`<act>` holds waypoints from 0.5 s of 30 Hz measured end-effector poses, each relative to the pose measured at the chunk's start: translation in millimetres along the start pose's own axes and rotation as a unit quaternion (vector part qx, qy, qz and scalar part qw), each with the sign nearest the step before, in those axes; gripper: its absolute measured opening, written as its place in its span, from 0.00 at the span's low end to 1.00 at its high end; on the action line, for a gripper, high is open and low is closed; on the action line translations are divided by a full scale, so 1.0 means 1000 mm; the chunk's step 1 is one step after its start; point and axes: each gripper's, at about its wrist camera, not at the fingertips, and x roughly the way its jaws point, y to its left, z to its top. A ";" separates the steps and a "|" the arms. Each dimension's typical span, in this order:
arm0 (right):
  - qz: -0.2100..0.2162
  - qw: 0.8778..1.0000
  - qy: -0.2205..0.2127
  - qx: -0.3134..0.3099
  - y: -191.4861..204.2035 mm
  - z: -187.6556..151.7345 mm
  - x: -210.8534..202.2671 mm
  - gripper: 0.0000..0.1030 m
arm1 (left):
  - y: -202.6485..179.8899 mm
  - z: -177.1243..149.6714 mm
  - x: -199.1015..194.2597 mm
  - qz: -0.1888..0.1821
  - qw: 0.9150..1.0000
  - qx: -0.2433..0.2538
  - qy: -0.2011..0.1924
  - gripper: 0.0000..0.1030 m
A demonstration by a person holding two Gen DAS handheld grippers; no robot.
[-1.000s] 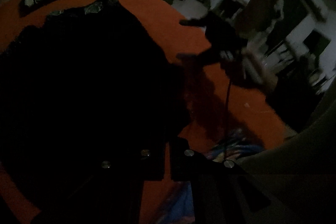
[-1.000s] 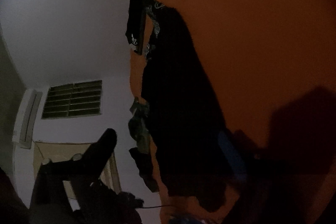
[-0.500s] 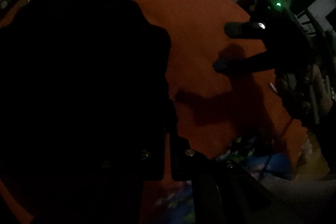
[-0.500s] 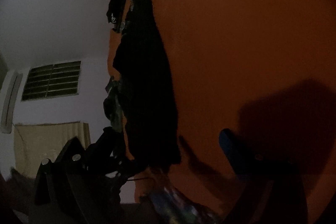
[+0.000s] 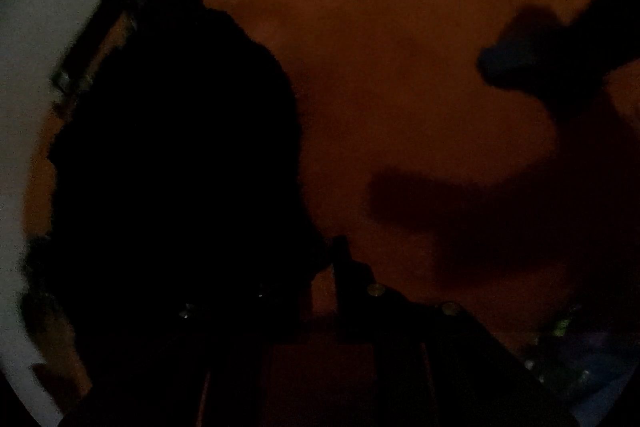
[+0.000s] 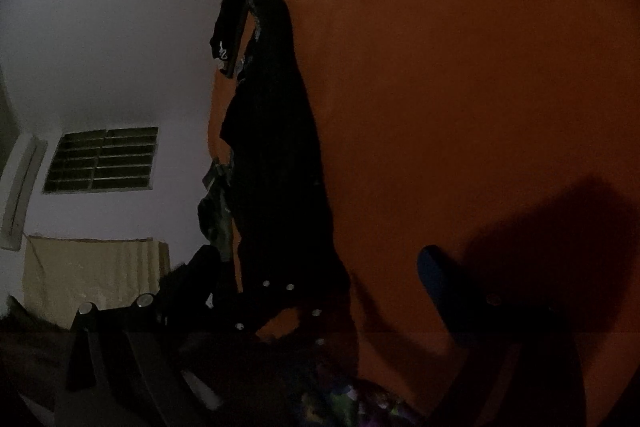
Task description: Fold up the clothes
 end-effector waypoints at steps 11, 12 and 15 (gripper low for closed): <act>-0.001 1.000 -0.018 0.018 0.002 0.008 0.004 0.96 | -0.007 -0.028 -0.007 0.050 0.998 0.017 0.015 0.58; -0.001 1.000 -0.020 0.019 0.001 0.008 0.003 0.96 | -0.005 -0.030 -0.009 0.054 0.998 0.014 0.012 0.71; -0.006 1.000 -0.022 0.021 0.000 0.009 0.004 0.96 | -0.003 -0.035 -0.010 0.053 0.998 0.014 0.004 0.76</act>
